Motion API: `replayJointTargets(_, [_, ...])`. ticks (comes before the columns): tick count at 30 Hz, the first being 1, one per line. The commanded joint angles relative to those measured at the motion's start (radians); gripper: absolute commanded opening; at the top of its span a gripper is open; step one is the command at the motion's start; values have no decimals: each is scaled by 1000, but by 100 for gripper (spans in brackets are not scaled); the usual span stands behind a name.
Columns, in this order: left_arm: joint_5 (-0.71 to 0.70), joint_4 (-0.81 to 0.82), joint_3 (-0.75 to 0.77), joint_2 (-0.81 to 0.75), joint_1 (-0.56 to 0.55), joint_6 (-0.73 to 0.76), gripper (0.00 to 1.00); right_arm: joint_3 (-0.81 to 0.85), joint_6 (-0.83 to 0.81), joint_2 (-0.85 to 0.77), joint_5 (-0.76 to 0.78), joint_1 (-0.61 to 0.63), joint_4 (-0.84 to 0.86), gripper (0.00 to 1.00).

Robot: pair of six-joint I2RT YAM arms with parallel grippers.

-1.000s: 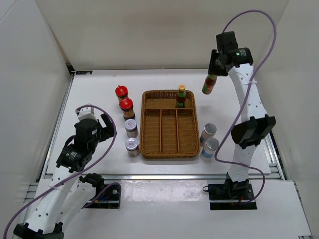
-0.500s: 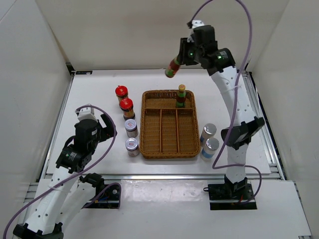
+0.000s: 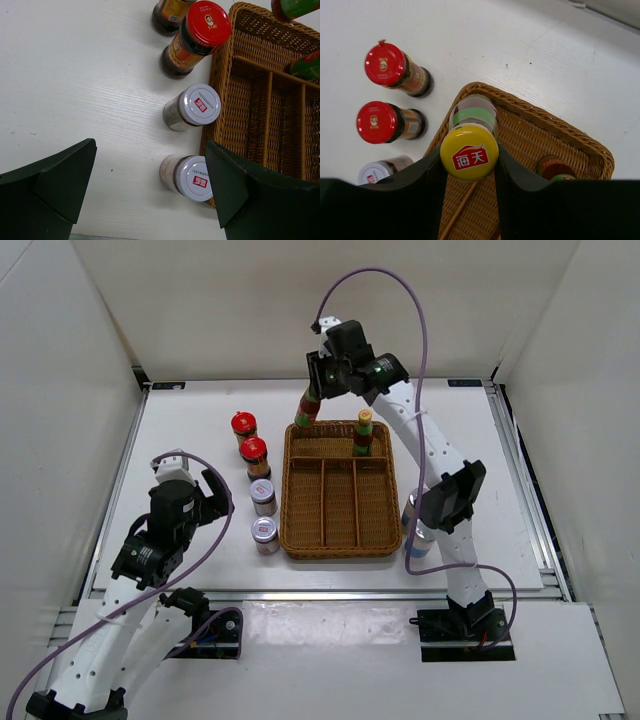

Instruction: Organize the condiment bottles

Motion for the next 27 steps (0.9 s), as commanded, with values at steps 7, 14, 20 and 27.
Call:
replayJointTargets(7, [-13, 12, 6, -8, -4, 21, 100, -83, -46, 7, 118, 19, 108, 0])
replayJointTargets(14, [-22, 12, 6, -8, -4, 21, 100, -122, -4, 50, 128, 28, 108, 0])
replayJointTargets(20, [-22, 12, 6, -8, -4, 21, 100, -143, 31, 59, 128, 28, 98, 24])
replayJointTargets(27, [-22, 12, -3, -18, -4, 21, 100, -142, 31, 59, 197, 37, 62, 82])
